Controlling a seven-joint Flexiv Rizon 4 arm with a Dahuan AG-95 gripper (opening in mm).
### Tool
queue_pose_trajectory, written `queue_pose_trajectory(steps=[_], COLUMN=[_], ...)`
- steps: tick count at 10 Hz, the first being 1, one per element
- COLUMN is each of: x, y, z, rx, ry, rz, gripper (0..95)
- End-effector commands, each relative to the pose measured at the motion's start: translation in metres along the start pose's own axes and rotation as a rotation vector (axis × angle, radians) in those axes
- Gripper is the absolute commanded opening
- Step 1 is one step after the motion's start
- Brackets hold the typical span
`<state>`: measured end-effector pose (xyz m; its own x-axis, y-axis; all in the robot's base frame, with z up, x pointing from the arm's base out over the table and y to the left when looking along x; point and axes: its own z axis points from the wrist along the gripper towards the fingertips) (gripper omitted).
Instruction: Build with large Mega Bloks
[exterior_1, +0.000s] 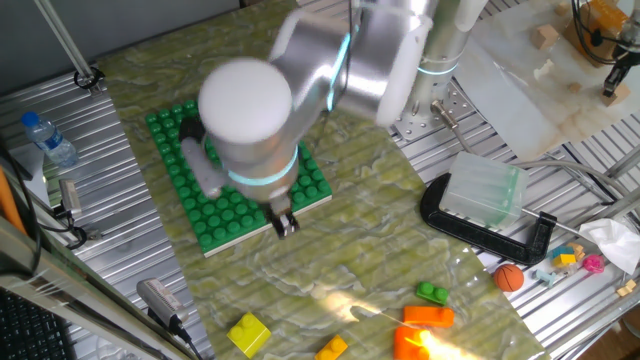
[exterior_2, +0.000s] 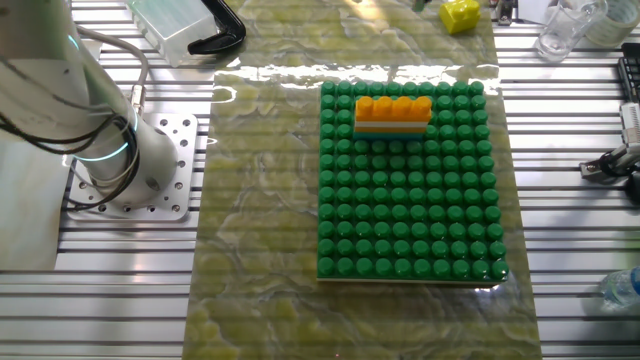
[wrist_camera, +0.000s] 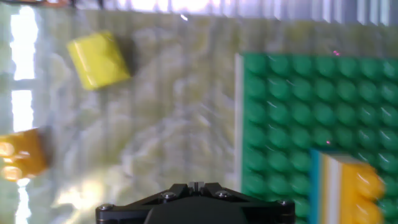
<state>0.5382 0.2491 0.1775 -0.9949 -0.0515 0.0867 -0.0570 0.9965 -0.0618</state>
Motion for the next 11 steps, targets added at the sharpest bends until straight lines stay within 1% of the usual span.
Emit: queue_pose_trajectory(steps=[1, 2, 4, 5, 6, 7, 8, 9, 10, 11], x=[0.0032, 0.0032, 0.0032, 0.0032, 0.0032, 0.0032, 0.0032, 0.0032, 0.0032, 0.0032], y=[0.0211, 0.0211, 0.0211, 0.0211, 0.0211, 0.0211, 0.0211, 0.0211, 0.0211, 0.0211], z=[-0.0022, -0.0022, -0.0022, -0.0022, -0.0022, -0.0022, -0.0022, -0.0022, -0.0022, -0.0022], rx=[-0.066, -0.064, -0.052, -0.042, -0.016, 0.082, 0.095, 0.09, 0.08, 0.079], ry=[-0.031, -0.032, -0.051, -0.043, -0.035, -0.027, -0.03, -0.038, -0.037, -0.032], rz=[-0.047, -0.047, -0.048, -0.068, -0.096, -0.118, -0.125, -0.129, -0.156, -0.168], gripper=[0.0, 0.0, 0.0, 0.0, 0.0, 0.0, 0.0, 0.0, 0.0, 0.0])
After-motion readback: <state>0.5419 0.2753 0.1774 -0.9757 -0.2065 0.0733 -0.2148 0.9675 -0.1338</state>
